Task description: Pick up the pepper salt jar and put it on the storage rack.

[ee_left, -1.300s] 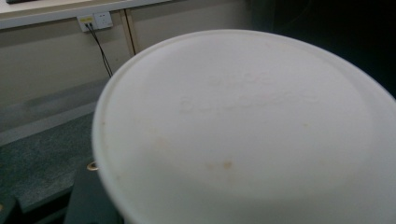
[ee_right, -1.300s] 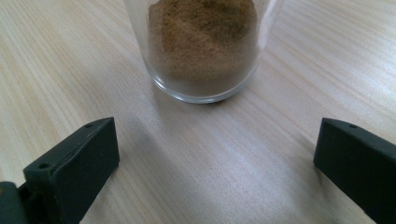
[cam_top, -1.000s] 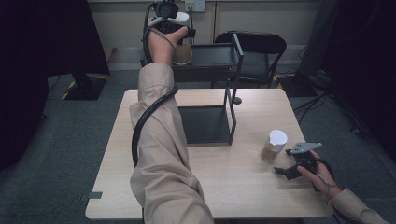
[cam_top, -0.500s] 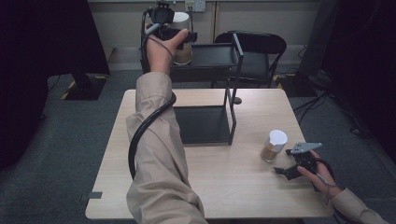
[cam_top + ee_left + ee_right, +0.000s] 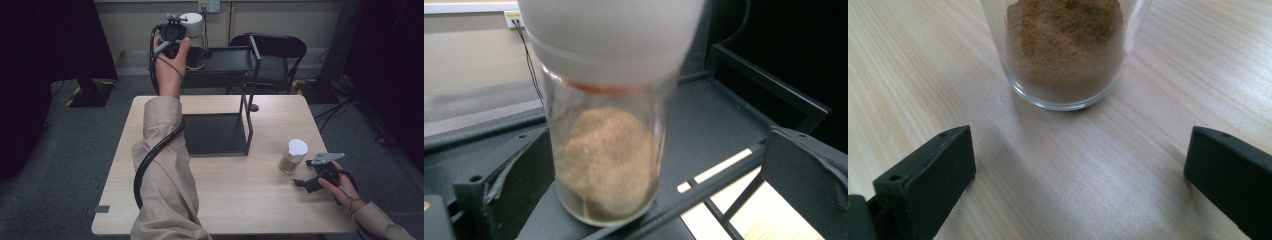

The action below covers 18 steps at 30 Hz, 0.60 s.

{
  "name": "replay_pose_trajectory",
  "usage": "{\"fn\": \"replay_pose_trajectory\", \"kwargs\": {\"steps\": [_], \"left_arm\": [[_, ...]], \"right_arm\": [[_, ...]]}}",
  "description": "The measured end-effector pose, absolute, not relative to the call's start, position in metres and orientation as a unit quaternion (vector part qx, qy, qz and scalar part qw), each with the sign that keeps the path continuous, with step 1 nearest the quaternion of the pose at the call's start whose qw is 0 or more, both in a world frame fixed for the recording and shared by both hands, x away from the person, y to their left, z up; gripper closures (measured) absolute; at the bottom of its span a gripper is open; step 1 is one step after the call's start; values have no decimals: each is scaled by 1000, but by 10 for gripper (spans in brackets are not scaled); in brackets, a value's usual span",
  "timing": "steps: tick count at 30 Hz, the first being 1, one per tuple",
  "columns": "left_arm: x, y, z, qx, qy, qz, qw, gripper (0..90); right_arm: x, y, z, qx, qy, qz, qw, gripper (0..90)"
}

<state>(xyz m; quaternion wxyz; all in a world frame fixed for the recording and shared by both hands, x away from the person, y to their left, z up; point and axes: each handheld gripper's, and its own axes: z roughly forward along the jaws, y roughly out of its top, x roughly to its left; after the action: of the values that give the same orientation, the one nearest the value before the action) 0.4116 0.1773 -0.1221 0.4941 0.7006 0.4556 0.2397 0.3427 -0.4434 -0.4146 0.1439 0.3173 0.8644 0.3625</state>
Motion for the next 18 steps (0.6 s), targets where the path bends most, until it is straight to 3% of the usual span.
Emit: {"fn": "replay_pose_trajectory", "kwargs": {"steps": [18], "left_arm": [[394,184,-158,703,441,212,516,7]], "right_arm": [[343,-443,-415,318,864,363,144,0]]}}
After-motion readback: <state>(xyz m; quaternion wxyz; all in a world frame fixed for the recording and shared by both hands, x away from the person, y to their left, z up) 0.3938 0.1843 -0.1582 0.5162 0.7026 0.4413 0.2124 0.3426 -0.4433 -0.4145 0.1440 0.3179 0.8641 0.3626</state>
